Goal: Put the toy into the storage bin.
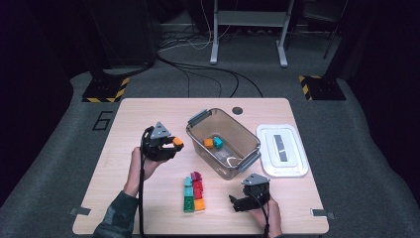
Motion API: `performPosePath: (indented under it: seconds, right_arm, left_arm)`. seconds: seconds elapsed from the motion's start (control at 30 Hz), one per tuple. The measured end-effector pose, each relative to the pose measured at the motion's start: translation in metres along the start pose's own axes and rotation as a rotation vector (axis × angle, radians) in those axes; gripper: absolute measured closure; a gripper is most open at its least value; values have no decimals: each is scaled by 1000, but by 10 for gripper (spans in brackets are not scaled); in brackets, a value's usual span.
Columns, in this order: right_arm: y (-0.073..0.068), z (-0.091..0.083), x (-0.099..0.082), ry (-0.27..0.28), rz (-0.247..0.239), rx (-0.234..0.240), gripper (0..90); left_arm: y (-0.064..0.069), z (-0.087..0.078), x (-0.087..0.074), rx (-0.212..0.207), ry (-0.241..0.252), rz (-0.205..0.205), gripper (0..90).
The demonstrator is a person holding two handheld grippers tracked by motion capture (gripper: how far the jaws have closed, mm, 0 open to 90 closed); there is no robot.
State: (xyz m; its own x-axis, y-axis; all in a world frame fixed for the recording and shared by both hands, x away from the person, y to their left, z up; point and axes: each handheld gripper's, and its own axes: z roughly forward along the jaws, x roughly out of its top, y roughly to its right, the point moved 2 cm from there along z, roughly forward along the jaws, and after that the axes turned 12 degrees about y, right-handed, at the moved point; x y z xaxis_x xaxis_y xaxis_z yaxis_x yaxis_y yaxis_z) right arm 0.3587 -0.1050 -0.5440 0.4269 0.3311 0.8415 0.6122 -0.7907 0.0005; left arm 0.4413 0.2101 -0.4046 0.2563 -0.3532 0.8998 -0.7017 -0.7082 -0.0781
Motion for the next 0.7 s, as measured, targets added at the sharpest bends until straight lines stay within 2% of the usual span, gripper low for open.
performPosePath:
  seconds: [0.23,0.43,0.7]
  right_arm:
    - [0,0,0,0,1,2,0]
    - [0,0,0,0,1,1,0]
    - [0,0,0,0,1,1,0]
  left_arm:
    - [-3,2,20,-1,24,18,586]
    - [-5,7,37,-7,47,17,586]
    - [-4,21,55,-16,42,41,586]
